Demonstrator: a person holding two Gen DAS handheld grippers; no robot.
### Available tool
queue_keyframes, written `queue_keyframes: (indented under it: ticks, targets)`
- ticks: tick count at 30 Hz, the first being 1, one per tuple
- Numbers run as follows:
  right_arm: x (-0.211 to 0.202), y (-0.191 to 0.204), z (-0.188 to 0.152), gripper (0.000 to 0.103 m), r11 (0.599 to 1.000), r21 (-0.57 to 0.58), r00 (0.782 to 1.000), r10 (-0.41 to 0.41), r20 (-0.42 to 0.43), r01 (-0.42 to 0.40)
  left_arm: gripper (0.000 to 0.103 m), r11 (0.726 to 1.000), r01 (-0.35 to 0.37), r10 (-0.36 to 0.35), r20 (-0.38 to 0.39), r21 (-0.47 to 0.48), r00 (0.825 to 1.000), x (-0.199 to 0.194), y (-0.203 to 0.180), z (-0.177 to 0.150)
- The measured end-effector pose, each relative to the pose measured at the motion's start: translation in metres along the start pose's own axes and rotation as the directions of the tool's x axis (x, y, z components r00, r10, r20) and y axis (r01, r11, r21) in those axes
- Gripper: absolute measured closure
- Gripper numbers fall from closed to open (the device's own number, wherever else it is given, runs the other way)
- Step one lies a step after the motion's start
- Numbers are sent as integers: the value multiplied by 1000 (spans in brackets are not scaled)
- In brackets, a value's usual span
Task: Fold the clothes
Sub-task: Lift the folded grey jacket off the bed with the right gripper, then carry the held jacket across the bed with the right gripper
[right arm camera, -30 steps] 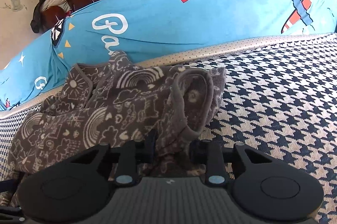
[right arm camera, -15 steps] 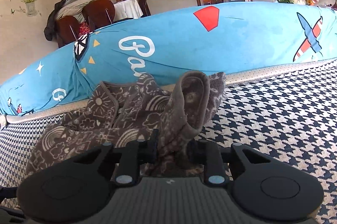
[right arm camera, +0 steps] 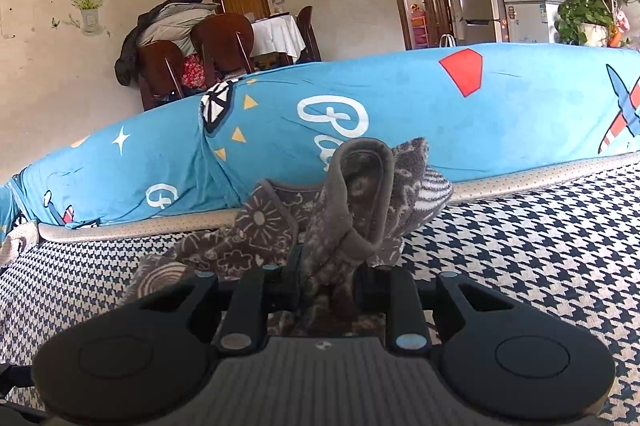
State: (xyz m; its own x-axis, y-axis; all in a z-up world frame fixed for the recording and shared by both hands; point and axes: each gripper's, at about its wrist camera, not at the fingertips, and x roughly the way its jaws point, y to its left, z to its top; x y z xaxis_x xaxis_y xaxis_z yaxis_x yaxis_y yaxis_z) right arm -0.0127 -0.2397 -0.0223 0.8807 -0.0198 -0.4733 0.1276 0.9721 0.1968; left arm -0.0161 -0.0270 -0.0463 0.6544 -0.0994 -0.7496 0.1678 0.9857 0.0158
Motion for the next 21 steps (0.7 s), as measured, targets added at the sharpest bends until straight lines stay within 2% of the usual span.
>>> queue_keyframes:
  ticks: [5,10,16,21]
  targets:
    - [2,35,7,81,996,-74,998,53,26,-51,0,999,-27,27,2,-25,1000,-1,16,0]
    - [19,71,8,81,985,-132,993,115,23,-111,0,994,-67,64,-29,-90,998,5,36,3]
    - [50,109,-9,83,964,-195,984,177,-29,-179,0,977,-124,115,-60,-173,992,9,60,5]
    - [66,129,-23,83,937,-228,964,251,-86,-264,0,960,-162,149,-76,-229,986,13,74,7]
